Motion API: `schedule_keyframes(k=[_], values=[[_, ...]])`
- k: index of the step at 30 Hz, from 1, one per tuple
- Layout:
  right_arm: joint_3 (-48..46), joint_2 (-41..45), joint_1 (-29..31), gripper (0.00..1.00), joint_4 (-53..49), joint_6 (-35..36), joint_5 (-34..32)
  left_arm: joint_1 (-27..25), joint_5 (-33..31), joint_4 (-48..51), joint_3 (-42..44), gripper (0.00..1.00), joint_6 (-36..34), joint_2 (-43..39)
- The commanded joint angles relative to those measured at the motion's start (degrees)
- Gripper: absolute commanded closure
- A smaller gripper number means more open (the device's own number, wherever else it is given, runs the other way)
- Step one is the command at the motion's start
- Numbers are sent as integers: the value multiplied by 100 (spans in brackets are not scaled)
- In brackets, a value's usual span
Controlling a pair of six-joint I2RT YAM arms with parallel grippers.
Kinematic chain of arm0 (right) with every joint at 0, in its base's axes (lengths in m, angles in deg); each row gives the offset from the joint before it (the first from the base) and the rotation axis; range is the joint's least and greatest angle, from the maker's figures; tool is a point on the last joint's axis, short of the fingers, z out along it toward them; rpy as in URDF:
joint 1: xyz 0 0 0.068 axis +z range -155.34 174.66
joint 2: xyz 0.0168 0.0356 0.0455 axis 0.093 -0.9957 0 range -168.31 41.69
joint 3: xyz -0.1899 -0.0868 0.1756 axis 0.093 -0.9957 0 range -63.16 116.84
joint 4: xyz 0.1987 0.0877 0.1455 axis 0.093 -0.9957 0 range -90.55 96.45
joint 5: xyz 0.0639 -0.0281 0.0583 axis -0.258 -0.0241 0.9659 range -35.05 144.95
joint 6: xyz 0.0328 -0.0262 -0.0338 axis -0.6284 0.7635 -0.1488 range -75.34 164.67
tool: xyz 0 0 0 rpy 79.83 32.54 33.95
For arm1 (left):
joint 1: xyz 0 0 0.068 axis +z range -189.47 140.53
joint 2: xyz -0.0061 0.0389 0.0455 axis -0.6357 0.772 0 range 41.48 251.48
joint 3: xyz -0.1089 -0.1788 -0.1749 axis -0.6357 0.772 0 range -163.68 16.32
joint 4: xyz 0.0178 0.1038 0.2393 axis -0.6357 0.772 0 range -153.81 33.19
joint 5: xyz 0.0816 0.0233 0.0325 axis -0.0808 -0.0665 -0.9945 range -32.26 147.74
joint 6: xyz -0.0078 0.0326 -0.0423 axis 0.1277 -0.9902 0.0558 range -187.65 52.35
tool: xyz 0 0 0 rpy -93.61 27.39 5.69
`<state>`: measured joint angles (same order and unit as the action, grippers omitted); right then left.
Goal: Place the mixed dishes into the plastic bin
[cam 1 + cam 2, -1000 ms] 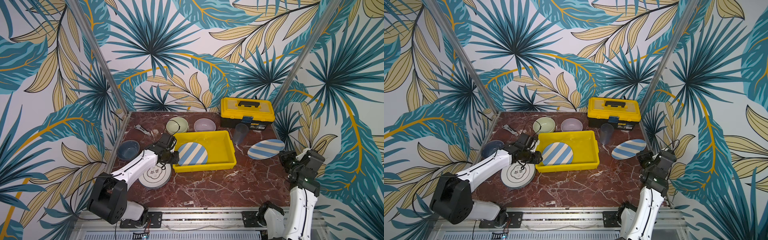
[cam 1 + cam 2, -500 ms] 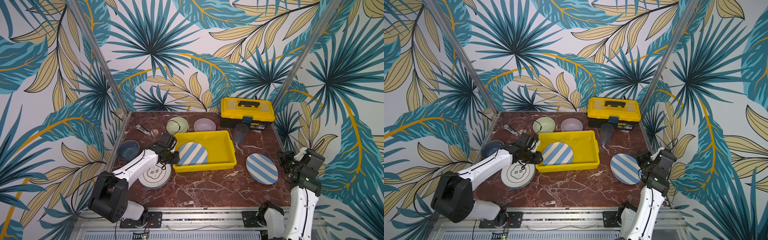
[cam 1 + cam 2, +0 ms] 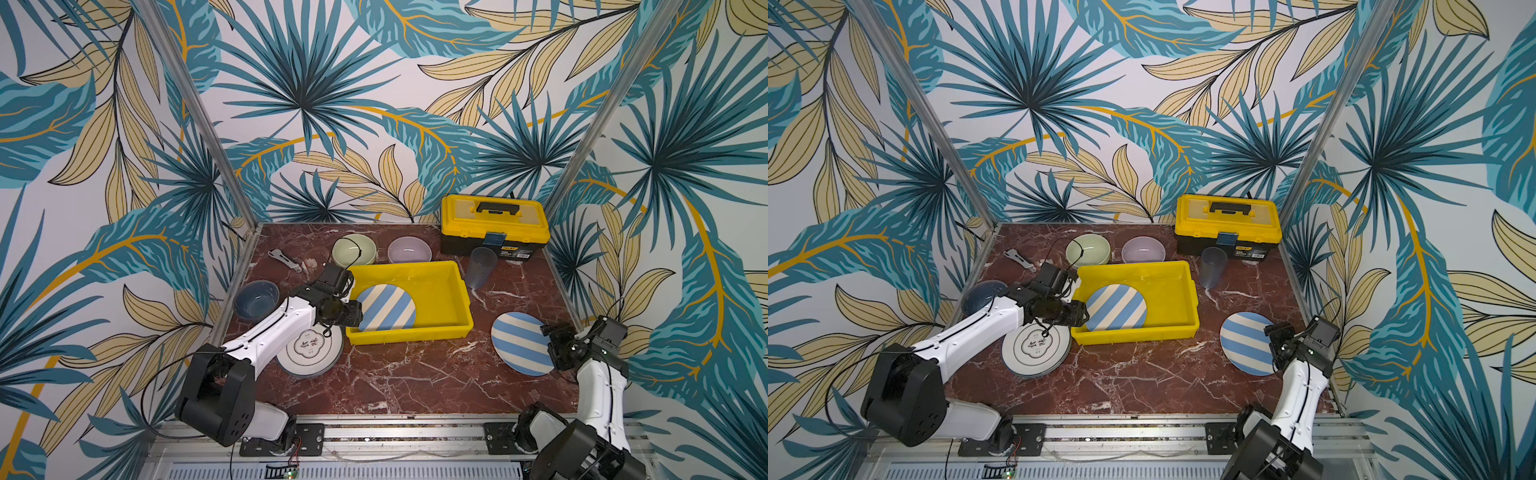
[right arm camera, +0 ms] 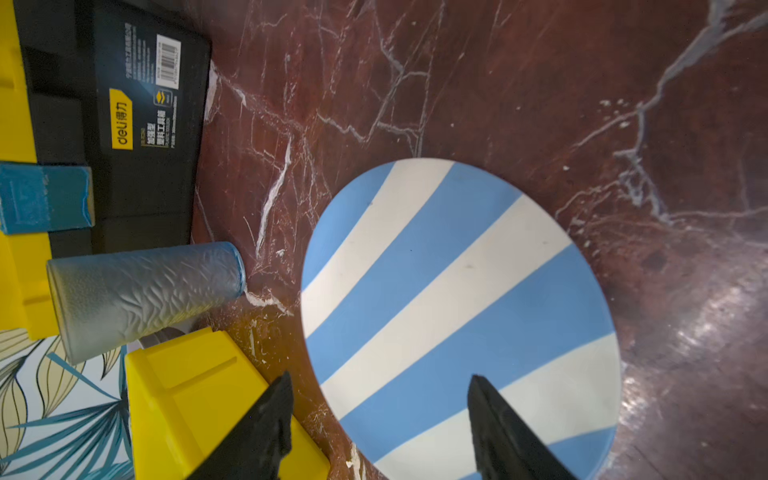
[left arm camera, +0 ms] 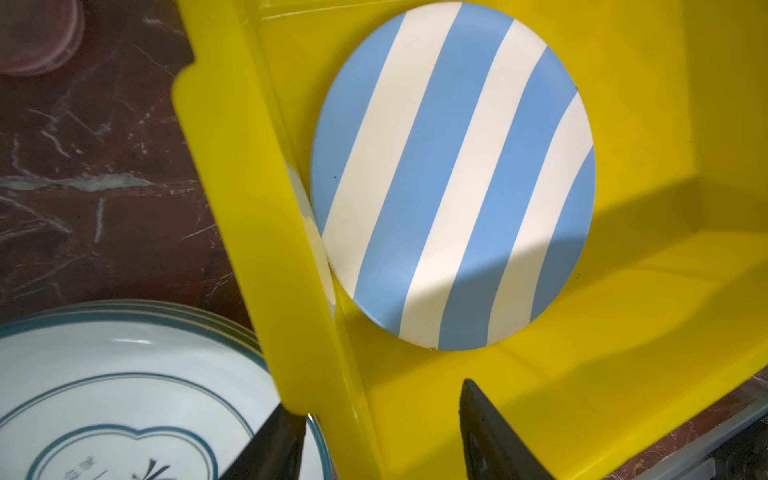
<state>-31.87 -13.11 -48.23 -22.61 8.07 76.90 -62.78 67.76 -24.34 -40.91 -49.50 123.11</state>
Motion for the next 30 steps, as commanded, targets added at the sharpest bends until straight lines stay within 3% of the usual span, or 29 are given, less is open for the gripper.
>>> schedule_keyframes(k=[1,8,17,26,30], values=[[-356,-304,-342,29,277,201,207,-23,-71,135,-303,39,-127,-185],[-608,-869,-975,26,548,535,572,-109,-198,448,-631,37,-214,-374],[-703,-1484,-1010,30,854,512,761,-540,-415,541,-1050,38,-295,-297],[-511,-771,-1018,31,443,552,650,-870,-391,538,-1437,38,-355,-139],[-205,70,-1019,31,-214,742,-101,-1140,-405,538,-1719,38,-422,112]])
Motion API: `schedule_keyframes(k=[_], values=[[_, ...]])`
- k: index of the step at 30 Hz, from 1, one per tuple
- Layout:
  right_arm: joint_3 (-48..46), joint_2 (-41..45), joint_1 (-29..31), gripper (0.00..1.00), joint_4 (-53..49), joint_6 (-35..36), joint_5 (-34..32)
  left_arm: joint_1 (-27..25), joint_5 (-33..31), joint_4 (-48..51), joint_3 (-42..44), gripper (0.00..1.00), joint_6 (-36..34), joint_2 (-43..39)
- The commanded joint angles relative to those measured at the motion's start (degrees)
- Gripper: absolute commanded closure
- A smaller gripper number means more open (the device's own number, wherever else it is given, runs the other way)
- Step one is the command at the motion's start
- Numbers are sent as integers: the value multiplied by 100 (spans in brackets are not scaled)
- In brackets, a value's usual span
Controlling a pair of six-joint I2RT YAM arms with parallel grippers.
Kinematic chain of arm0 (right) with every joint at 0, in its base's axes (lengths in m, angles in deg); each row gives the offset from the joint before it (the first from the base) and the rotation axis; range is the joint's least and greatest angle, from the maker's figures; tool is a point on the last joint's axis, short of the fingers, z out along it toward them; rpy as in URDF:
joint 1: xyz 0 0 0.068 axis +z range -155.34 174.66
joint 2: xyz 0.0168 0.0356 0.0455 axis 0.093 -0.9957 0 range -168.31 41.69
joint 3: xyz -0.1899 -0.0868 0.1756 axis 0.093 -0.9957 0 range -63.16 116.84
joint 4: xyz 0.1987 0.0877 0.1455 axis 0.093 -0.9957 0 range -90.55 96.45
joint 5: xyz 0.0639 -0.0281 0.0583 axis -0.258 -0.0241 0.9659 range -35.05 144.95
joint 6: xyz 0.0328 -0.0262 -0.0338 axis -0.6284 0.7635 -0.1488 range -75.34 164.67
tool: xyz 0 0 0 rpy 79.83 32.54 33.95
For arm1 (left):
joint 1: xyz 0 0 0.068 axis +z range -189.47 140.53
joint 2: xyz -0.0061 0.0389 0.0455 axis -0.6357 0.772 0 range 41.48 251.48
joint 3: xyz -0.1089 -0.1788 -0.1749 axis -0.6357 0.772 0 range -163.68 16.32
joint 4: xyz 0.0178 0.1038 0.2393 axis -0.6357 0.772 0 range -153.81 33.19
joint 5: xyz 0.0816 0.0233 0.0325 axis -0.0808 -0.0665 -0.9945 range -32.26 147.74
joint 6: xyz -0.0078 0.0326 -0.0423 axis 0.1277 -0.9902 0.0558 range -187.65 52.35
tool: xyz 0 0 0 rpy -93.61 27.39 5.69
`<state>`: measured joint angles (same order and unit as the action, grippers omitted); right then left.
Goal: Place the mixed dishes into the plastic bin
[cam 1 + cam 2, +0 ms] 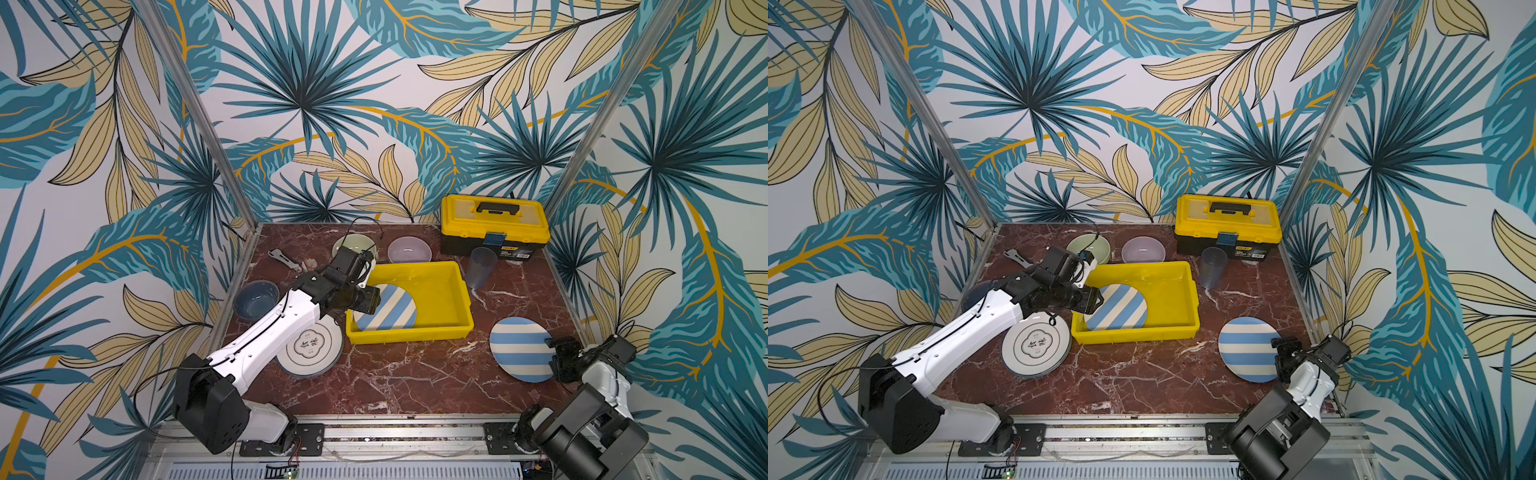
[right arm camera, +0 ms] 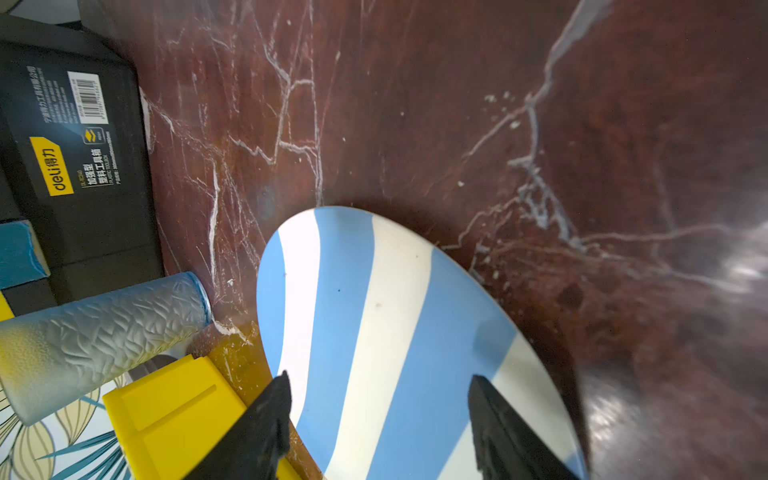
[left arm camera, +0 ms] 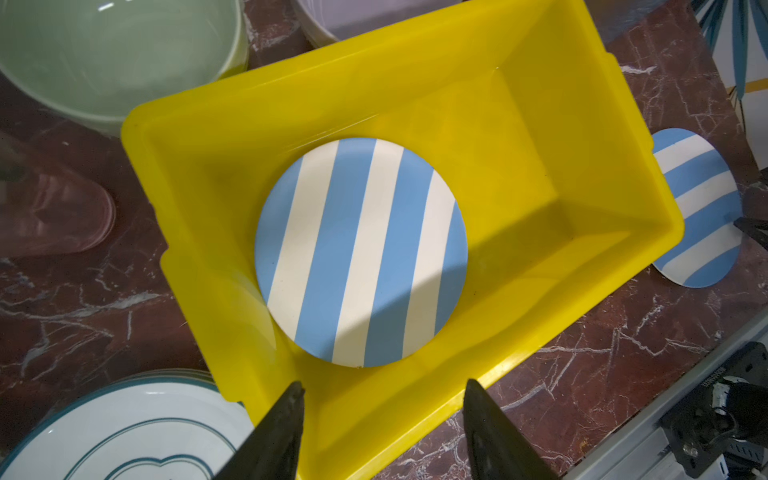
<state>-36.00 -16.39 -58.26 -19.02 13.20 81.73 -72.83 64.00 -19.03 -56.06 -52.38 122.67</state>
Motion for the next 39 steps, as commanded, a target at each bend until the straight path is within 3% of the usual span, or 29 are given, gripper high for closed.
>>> schedule_keyframes(k=[1,7,16,24,39], values=[[224,581,-16,31,-662,248,-846,-173,5,7,-252,38,-151,215],[-44,709,-16,30,-609,-13,-1467,-217,230,10,-487,38,-320,446],[-323,-81,-33,30,41,-92,-1013,-307,426,8,-825,40,-280,681],[-323,-541,-52,33,314,-55,-665,-892,364,-4,-1160,47,12,1265],[-399,-928,-58,40,653,-108,5,-1867,199,-4,-3782,61,37,3484]])
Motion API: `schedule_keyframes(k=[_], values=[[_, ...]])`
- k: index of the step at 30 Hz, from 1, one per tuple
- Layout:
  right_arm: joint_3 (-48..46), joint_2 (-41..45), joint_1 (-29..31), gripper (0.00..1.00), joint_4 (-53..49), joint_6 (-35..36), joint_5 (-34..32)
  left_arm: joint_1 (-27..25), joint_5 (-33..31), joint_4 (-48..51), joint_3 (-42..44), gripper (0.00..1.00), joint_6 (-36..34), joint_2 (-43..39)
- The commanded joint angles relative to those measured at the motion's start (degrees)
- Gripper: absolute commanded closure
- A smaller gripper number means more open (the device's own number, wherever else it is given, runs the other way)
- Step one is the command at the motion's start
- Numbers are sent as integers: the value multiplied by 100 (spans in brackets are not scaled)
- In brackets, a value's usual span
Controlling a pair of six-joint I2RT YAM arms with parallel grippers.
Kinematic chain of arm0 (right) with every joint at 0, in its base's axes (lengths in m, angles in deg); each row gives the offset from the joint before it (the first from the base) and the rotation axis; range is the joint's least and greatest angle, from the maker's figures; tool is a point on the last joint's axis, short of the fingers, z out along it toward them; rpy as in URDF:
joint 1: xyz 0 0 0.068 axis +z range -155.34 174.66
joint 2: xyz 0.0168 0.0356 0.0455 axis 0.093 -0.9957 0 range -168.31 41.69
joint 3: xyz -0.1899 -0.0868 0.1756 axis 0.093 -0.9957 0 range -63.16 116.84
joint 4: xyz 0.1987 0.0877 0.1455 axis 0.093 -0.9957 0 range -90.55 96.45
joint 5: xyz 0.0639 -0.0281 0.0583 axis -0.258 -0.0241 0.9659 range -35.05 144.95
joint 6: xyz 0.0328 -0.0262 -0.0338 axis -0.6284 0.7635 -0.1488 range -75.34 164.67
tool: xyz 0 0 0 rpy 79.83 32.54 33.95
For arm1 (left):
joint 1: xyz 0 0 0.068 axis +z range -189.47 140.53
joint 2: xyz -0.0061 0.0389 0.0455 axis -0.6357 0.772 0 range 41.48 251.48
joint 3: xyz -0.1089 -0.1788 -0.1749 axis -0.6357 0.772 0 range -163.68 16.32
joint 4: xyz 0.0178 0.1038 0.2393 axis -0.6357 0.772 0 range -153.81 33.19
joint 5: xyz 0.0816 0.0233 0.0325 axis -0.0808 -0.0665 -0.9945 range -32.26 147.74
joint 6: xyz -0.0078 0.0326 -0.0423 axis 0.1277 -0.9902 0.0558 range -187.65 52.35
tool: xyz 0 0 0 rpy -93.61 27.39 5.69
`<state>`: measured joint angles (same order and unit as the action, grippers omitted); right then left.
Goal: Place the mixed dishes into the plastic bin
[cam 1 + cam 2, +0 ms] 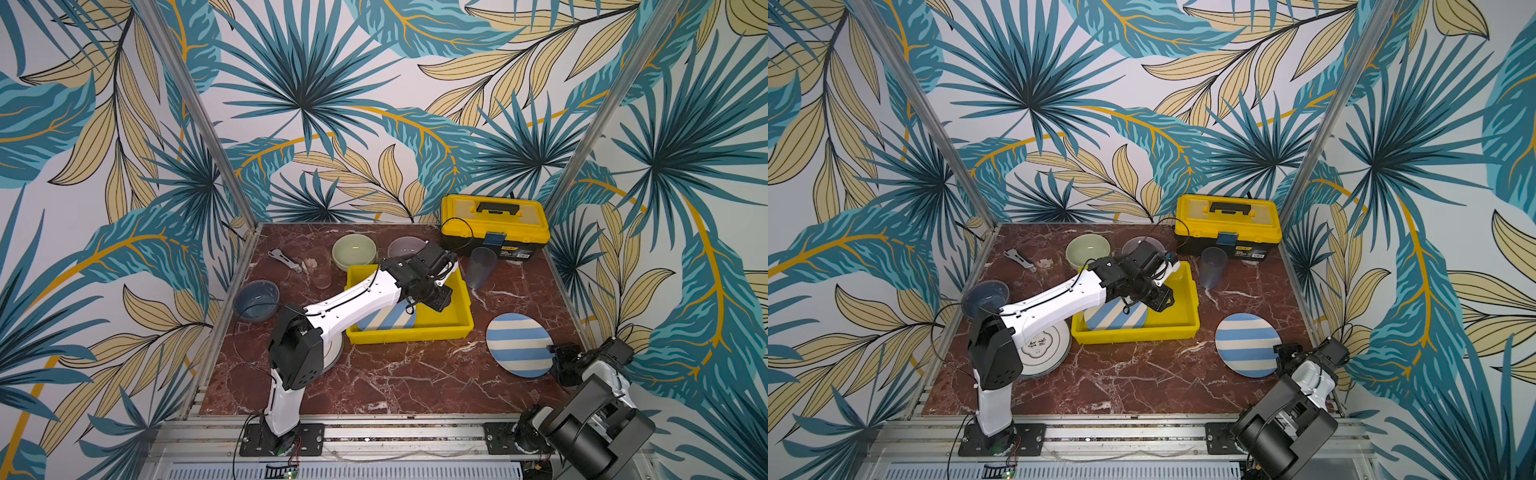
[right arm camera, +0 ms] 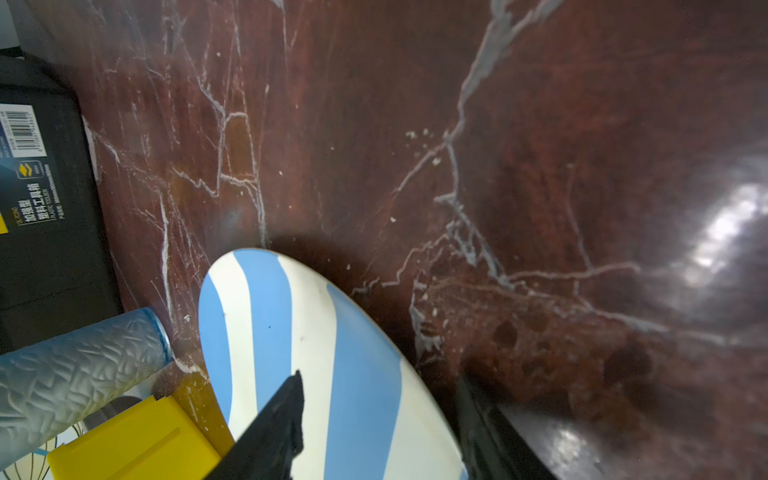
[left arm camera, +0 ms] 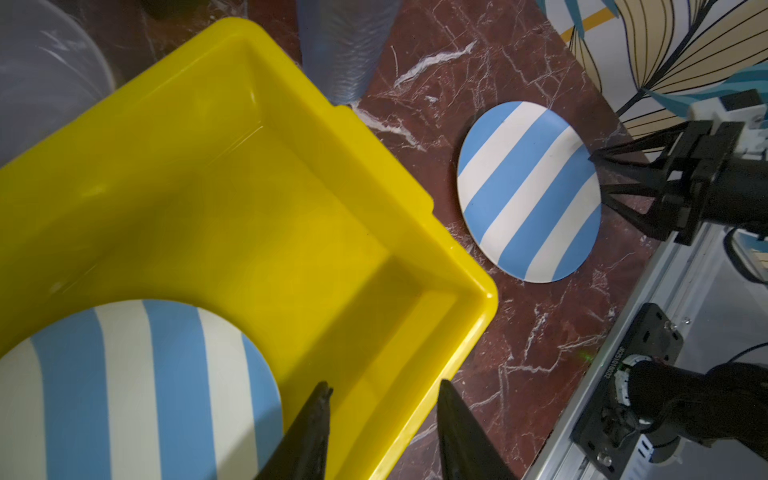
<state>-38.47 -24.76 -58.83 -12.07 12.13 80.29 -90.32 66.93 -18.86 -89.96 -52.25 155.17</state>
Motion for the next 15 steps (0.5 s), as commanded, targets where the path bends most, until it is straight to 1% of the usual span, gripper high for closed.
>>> schedule_keyframes(k=[1,5,11,15], values=[[-166,-111,1,40,-25,-9,169,-175,-142,-21,-543,62,33,342],[-188,-123,5,41,50,-7,268,-425,-295,-28,-1197,65,40,884],[-201,-78,-3,42,103,10,363,-653,-416,-25,-2377,68,-60,1837],[-201,-69,-2,42,117,13,425,-831,-690,-44,-2743,68,-215,2243]])
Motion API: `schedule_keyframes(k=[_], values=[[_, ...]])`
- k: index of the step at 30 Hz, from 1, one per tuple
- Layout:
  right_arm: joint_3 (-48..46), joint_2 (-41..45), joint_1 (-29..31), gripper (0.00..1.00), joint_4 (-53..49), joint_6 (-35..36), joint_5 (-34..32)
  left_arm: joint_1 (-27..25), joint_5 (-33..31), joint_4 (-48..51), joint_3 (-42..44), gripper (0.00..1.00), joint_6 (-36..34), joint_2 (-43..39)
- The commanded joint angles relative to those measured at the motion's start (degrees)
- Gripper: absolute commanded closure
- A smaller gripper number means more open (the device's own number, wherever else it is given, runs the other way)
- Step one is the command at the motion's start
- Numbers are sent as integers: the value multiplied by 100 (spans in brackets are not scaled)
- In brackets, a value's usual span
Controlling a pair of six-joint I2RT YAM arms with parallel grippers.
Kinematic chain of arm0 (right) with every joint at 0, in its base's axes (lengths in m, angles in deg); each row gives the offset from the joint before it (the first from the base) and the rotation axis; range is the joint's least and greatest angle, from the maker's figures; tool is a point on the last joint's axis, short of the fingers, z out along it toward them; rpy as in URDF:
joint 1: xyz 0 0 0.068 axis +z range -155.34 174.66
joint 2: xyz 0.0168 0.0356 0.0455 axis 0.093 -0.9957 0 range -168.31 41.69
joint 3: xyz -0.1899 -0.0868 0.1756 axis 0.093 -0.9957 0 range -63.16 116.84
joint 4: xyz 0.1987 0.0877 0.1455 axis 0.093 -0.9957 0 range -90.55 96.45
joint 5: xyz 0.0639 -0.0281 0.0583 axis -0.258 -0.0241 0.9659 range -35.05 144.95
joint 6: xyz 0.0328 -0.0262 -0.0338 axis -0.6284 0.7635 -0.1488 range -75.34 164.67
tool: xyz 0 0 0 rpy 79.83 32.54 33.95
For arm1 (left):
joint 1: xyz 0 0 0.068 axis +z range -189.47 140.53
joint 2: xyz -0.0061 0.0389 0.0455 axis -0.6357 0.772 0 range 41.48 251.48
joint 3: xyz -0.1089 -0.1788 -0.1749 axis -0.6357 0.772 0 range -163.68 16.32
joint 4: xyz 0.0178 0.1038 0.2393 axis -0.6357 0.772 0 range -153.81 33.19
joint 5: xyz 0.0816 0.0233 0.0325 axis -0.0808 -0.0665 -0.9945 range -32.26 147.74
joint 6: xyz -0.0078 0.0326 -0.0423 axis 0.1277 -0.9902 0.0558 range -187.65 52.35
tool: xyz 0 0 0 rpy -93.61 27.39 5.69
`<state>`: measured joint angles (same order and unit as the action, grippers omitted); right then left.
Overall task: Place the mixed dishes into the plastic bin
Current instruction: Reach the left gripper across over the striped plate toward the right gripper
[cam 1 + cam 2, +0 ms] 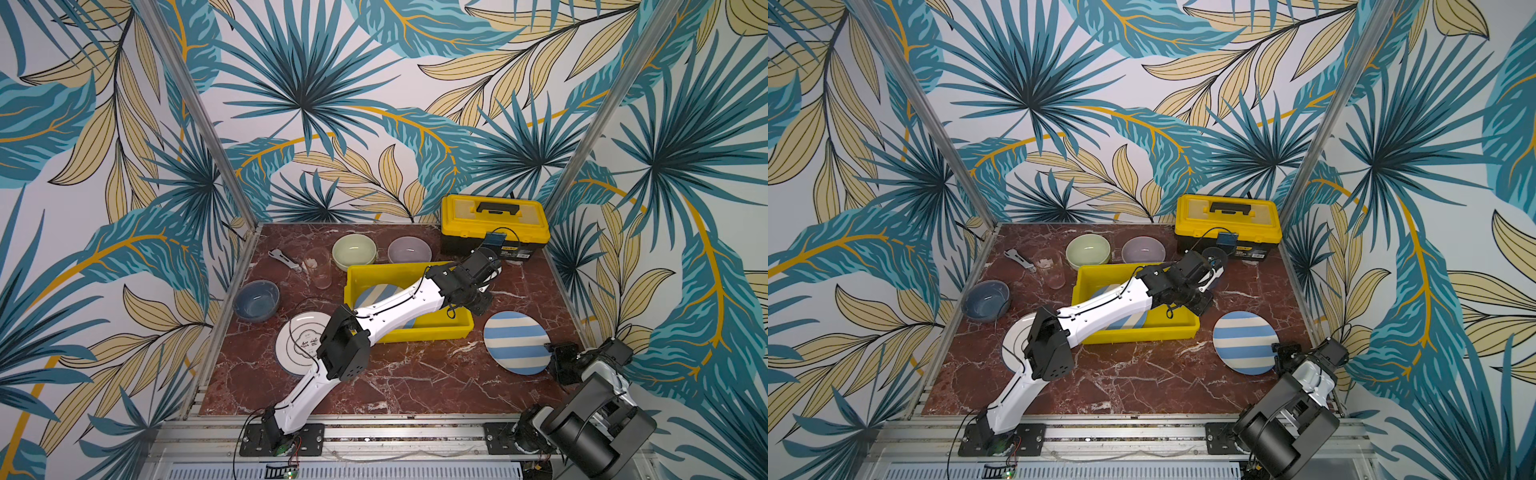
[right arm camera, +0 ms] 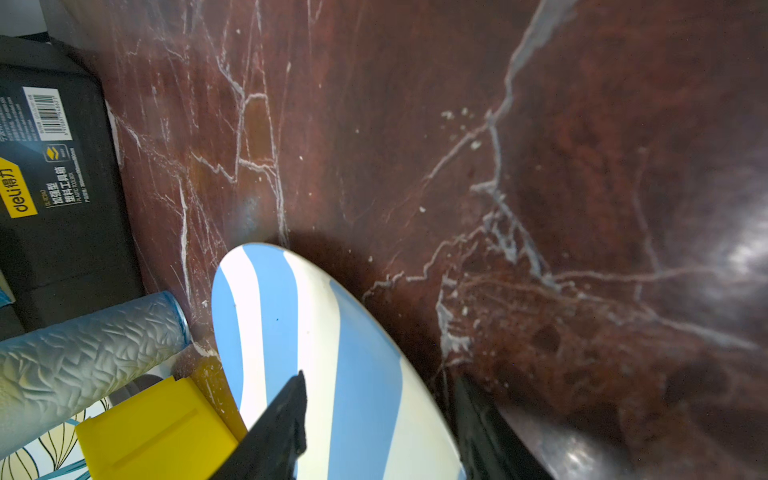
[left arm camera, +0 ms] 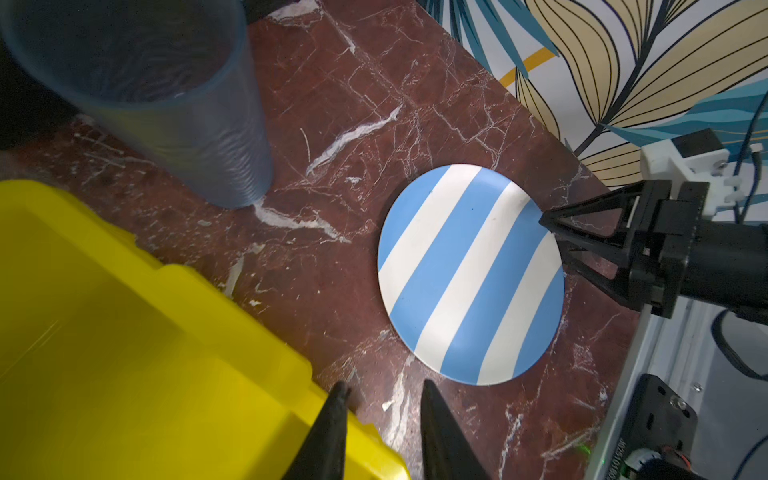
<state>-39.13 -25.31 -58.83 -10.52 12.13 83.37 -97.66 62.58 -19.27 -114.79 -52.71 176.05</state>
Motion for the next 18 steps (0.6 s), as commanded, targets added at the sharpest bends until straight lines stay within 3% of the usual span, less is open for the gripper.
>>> schedule_keyframes(k=[1,18], values=[[-142,-14,0,42,-34,15,123,-123,-319,-52,-255,68,-185,184],[-232,-10,-2,43,148,-39,244,-630,-773,-265,-687,67,-79,1309]])
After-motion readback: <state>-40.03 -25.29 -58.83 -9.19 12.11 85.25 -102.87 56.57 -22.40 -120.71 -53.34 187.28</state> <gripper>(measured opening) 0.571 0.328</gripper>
